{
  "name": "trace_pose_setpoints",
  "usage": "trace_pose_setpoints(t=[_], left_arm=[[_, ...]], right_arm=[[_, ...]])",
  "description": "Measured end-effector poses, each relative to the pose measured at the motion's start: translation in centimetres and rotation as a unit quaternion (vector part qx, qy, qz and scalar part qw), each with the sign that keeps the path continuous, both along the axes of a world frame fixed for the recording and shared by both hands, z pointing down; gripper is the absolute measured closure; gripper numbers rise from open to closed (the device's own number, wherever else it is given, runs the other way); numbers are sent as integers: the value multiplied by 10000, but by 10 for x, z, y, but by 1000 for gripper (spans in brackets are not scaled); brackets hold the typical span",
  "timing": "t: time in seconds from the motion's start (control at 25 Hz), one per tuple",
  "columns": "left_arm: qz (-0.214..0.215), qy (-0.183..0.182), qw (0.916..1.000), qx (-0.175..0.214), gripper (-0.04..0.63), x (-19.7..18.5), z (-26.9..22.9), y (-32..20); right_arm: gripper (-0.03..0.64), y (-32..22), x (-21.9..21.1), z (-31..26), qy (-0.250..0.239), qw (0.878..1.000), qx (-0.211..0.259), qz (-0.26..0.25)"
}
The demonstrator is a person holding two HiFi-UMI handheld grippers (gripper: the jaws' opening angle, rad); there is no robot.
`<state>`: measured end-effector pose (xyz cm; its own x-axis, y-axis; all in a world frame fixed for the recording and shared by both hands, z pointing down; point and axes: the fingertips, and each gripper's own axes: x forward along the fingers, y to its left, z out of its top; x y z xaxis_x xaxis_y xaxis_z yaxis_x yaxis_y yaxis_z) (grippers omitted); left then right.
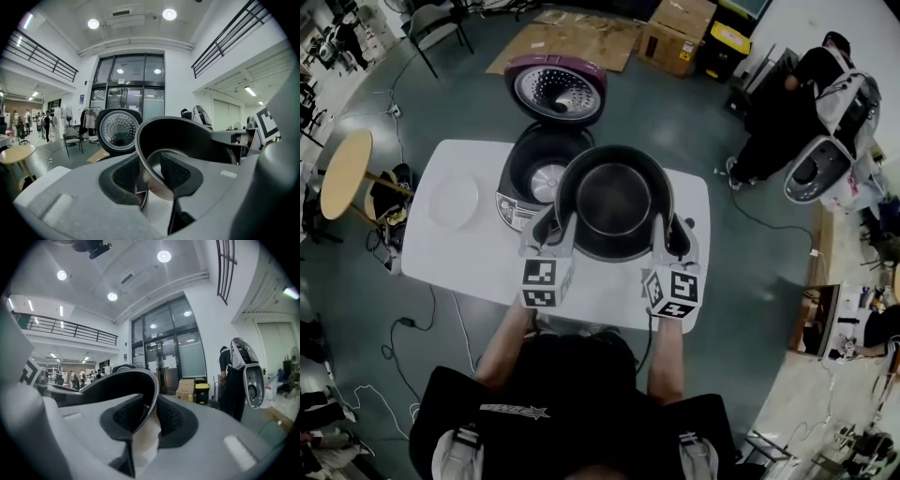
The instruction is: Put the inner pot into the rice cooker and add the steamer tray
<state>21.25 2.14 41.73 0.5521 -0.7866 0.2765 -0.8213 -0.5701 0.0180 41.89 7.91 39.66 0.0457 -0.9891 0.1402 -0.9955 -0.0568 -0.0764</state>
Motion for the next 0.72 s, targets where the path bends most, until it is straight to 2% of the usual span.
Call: trace_pose_setpoints(t=[0.28, 0.72], left_arm=[[-49, 62, 9996, 258, 449, -43, -24, -37], [-55, 106, 9992, 373, 451, -92, -39, -87]], right_arm=[[522, -36, -44, -19, -1, 9998, 209, -10], [520, -87, -92, -27, -116, 9996, 267, -26]])
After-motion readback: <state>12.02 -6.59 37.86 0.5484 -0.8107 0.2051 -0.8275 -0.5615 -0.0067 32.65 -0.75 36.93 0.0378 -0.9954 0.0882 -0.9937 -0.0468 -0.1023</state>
